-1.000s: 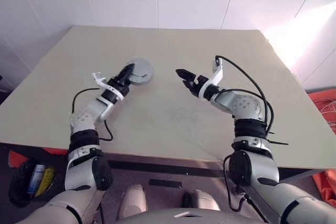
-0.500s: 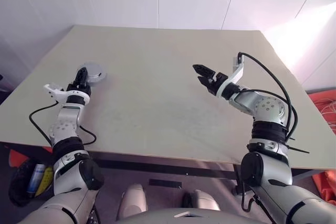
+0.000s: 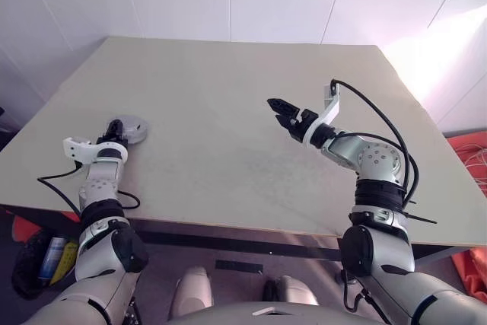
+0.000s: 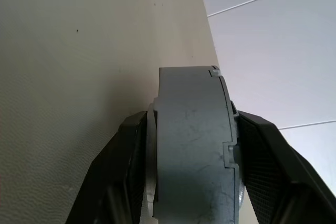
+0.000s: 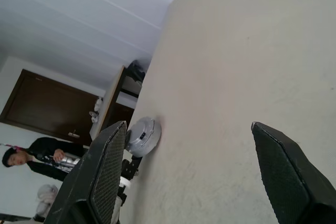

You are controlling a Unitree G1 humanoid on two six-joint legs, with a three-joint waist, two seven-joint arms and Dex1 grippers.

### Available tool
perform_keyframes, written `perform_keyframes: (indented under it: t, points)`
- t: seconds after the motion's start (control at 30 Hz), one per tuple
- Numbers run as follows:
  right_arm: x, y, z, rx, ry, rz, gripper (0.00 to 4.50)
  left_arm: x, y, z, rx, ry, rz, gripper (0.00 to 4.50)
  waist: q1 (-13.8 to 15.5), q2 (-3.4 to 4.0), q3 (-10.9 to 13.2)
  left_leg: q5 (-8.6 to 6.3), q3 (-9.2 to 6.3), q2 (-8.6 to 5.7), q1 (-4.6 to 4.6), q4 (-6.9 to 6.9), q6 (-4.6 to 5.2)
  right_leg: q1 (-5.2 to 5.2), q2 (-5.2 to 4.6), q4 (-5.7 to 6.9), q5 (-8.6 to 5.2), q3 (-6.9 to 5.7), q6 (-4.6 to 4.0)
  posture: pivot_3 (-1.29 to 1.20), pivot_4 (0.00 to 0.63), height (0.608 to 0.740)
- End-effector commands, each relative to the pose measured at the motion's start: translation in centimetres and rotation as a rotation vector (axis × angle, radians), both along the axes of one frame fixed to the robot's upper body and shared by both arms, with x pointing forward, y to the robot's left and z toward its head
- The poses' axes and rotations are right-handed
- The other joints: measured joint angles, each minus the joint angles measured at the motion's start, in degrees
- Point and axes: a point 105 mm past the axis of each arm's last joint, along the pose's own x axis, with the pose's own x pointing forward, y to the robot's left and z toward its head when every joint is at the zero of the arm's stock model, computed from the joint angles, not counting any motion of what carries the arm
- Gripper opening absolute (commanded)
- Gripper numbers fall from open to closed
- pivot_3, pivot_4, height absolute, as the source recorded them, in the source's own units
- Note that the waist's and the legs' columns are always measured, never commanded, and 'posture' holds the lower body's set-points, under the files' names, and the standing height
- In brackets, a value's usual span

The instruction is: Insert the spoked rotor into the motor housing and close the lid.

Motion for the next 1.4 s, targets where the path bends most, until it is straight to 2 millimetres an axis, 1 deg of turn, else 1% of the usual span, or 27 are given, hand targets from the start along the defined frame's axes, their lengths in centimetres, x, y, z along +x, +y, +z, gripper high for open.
perform_keyframes:
  t: [0.03,0.1,0.13,0.17,0.23,0.3,0.33,0.4,0.47,0.6,0.7,0.77,0.83,0.87,0.9,0.93,0.97,1.0,1.03,1.07,1.1,1.13,1.2,1.23,1.33,1.37,1.4]
  points:
    - [0.0,0.1,1.2,0.012,-0.048,0.003,4.33,0.4,1.4,2.8,0.065,-0.073,0.034,2.12,0.0,0.0,0.0,0.01,0.0,0.01,0.01,0.0,-0.01,0.0,0.0,0.02,0.01,0.0,-0.01,0.0,0.0,0.74]
    - [0.0,0.1,1.2,0.01,-0.048,0.003,4.33,0.4,1.5,3.0,0.079,-0.081,0.031,2.12,0.0,0.0,0.0,0.01,0.0,0.02,0.03,0.0,-0.02,0.0,0.0,0.03,0.0,0.0,-0.01,0.0,0.0,0.74]
    - [0.0,0.1,1.2,0.008,-0.047,0.002,4.37,0.4,1.5,3.1,0.086,-0.084,0.028,2.83,0.0,0.0,0.0,0.01,0.0,0.01,0.03,0.0,-0.02,0.0,0.0,0.03,0.0,0.0,-0.01,0.0,0.0,0.74]
    - [0.0,0.1,1.1,0.006,-0.047,0.002,4.37,0.4,1.6,3.1,0.097,-0.083,0.029,3.07,0.0,-0.01,0.0,0.01,0.0,0.02,0.02,0.0,-0.02,0.0,0.0,0.02,0.01,0.0,-0.02,0.0,0.0,0.74]
    - [0.0,0.0,1.1,0.001,-0.046,0.0,4.37,0.3,2.1,3.1,0.123,-0.062,0.058,3.68,0.0,-0.01,0.0,0.01,0.0,0.01,0.02,0.0,-0.02,0.0,0.0,0.02,0.01,0.0,-0.02,0.0,0.0,0.74]
    - [0.1,0.0,1.1,-0.001,-0.045,-0.001,4.37,-0.1,3.3,2.7,0.143,-0.018,0.125,4.34,0.0,-0.01,0.0,0.01,0.0,0.01,0.02,0.0,-0.02,0.0,0.0,0.02,0.01,0.0,-0.02,0.0,0.0,0.74]
    - [0.1,0.0,1.1,-0.002,-0.045,-0.001,4.37,-0.4,4.1,2.6,0.154,0.0,0.162,4.47,0.0,-0.01,0.0,0.01,0.0,0.01,0.02,0.0,-0.02,0.0,0.0,0.02,0.01,0.0,-0.02,0.0,0.0,0.74]
    - [0.1,0.0,1.0,-0.005,-0.045,0.0,4.37,-1.1,5.5,2.4,0.184,0.031,0.235,4.47,0.0,-0.01,0.0,0.01,0.0,0.01,0.03,0.0,-0.02,0.0,0.0,0.02,-0.03,0.0,0.06,0.0,0.0,0.74]
    - [0.1,-0.1,1.0,-0.007,-0.045,0.001,4.37,-1.8,6.8,2.0,0.215,0.083,0.299,4.47,0.0,-0.01,0.0,0.01,0.0,0.01,0.05,0.0,-0.02,0.02,0.0,0.02,-0.2,0.0,0.36,0.0,0.0,0.74]
    - [0.1,0.1,1.1,-0.008,-0.055,0.011,4.37,-3.3,9.3,1.9,0.293,0.173,0.414,4.47,0.0,-0.01,0.0,0.01,-0.01,0.01,0.07,0.0,-0.03,0.03,0.0,0.03,-0.2,0.0,0.38,0.0,0.0,0.74]
    - [0.0,0.0,1.6,-0.034,-0.119,0.011,4.37,-3.5,10.1,2.9,0.375,0.188,0.438,4.47,0.0,-0.03,0.0,0.01,-0.01,0.01,0.07,0.0,-0.03,0.04,0.0,0.04,-0.2,0.0,0.39,0.0,0.0,0.74]
    - [-0.3,-0.2,2.4,-0.092,-0.241,0.005,4.37,-2.6,9.9,4.7,0.462,0.149,0.399,4.47,0.3,-0.07,0.0,0.02,-0.02,0.02,0.07,0.0,-0.04,0.05,0.0,0.04,-0.21,-0.01,0.4,0.0,0.0,0.74]
    - [-0.8,-0.3,2.9,-0.153,-0.344,0.012,4.37,-1.2,8.7,6.9,0.562,0.078,0.309,4.47,0.9,-0.11,0.0,0.02,-0.02,0.03,0.05,0.0,-0.05,0.06,0.0,0.03,-0.21,-0.02,0.4,0.0,0.0,0.74]
    - [-1.1,-0.3,2.9,-0.194,-0.388,0.024,4.37,-0.3,7.6,7.9,0.612,0.034,0.24,4.47,1.3,-0.12,0.0,0.02,-0.02,0.03,0.06,0.0,-0.05,0.06,-0.01,0.03,-0.21,-0.02,0.41,0.0,0.0,0.74]
    - [-1.7,-0.5,2.8,-0.257,-0.44,0.071,4.37,1.2,5.1,9.7,0.654,-0.079,0.1,4.47,1.5,-0.12,0.0,0.02,-0.02,0.02,0.05,0.02,-0.05,0.06,-0.02,0.03,-0.21,-0.01,0.41,0.0,0.0,0.74]
    - [-2.4,-0.8,2.7,-0.31,-0.483,0.122,4.37,2.3,2.1,11.2,0.69,-0.181,-0.072,4.47,1.8,-0.16,0.0,0.02,-0.01,0.02,0.06,0.02,-0.05,0.08,-0.02,0.04,-0.21,-0.01,0.41,0.0,0.0,0.74]
    - [-2.8,-1.0,2.6,-0.343,-0.51,0.159,4.37,2.7,-0.1,12.0,0.706,-0.248,-0.193,4.47,2.3,-0.19,0.0,0.02,-0.02,0.01,0.01,0.05,-0.05,0.08,-0.05,0.05,-0.2,-0.02,0.41,0.0,0.0,0.74]
    - [-3.1,-1.5,2.6,-0.378,-0.537,0.183,4.37,2.6,-2.8,13.1,0.729,-0.337,-0.329,4.47,2.4,-0.19,0.0,0.02,-0.01,-0.01,0.01,0.09,-0.05,0.13,-0.08,0.06,-0.22,-0.03,0.35,0.0,0.0,0.74]
    - [-3.3,-1.9,2.6,-0.397,-0.554,0.193,4.37,2.3,-4.4,13.6,0.74,-0.384,-0.41,4.47,2.5,-0.2,0.0,0.02,0.02,-0.05,0.0,0.13,-0.04,0.14,-0.14,0.08,-0.12,-0.02,-0.16,0.0,0.0,0.74]
    - [-3.4,-2.4,2.6,-0.433,-0.579,0.199,4.37,1.7,-6.5,13.9,0.755,-0.431,-0.51,4.47,2.4,-0.19,0.0,0.02,0.03,-0.07,0.02,0.13,-0.04,0.16,-0.17,0.08,-0.11,-0.01,-0.19,0.0,0.0,0.74]
    - [-3.5,-2.9,2.6,-0.466,-0.599,0.203,4.37,1.2,-8.2,14.0,0.77,-0.462,-0.592,4.47,2.1,-0.17,0.0,0.01,0.07,-0.07,0.08,0.13,-0.03,0.17,-0.17,0.11,-0.1,0.03,-0.23,0.0,0.0,0.74]
    - [-3.6,-3.6,2.6,-0.514,-0.625,0.196,4.37,0.6,-10.1,13.6,0.793,-0.475,-0.688,4.47,1.7,-0.14,0.0,0.01,0.08,-0.07,0.09,0.13,-0.02,0.17,-0.18,0.14,-0.1,0.04,-0.25,0.0,0.0,0.74]
    - [-3.6,-4.8,2.5,-0.592,-0.661,0.182,4.37,-0.4,-12.7,12.8,0.806,-0.49,-0.811,4.47,1.3,-0.09,0.0,0.01,0.11,-0.06,0.05,0.11,-0.01,0.17,-0.16,0.18,-0.13,0.04,-0.29,0.0,0.0,0.74]
    - [-3.7,-5.7,2.0,-0.659,-0.671,0.175,4.37,-0.7,-14.0,11.9,0.821,-0.481,-0.868,4.47,1.1,-0.09,0.0,0.01,0.13,-0.03,0.04,0.1,-0.01,0.17,-0.13,0.2,-0.14,0.04,-0.32,0.0,0.0,0.74]
    - [-3.2,-8.2,1.1,-0.808,-0.672,0.122,4.37,-1.1,-16.8,9.1,0.854,-0.441,-0.968,4.47,1.0,-0.09,0.0,0.01,0.15,0.08,0.04,0.11,0.0,0.17,0.0,0.18,-0.19,0.04,-0.32,0.0,0.0,0.74]
    - [-2.9,-9.0,0.9,-0.846,-0.664,0.094,4.37,-1.0,-17.4,8.1,0.868,-0.42,-0.98,4.47,0.9,-0.09,0.0,0.02,0.16,0.09,0.06,0.11,0.0,0.17,0.01,0.18,-0.34,0.04,-0.05,0.0,0.0,0.74]
    - [-2.6,-9.6,0.4,-0.888,-0.654,0.071,4.37,-1.0,-17.8,7.0,0.901,-0.398,-0.973,4.47,0.9,-0.09,0.0,0.04,0.15,0.1,0.06,0.12,0.02,0.18,0.02,0.17,-0.34,0.04,-0.05,0.0,0.0,0.74]
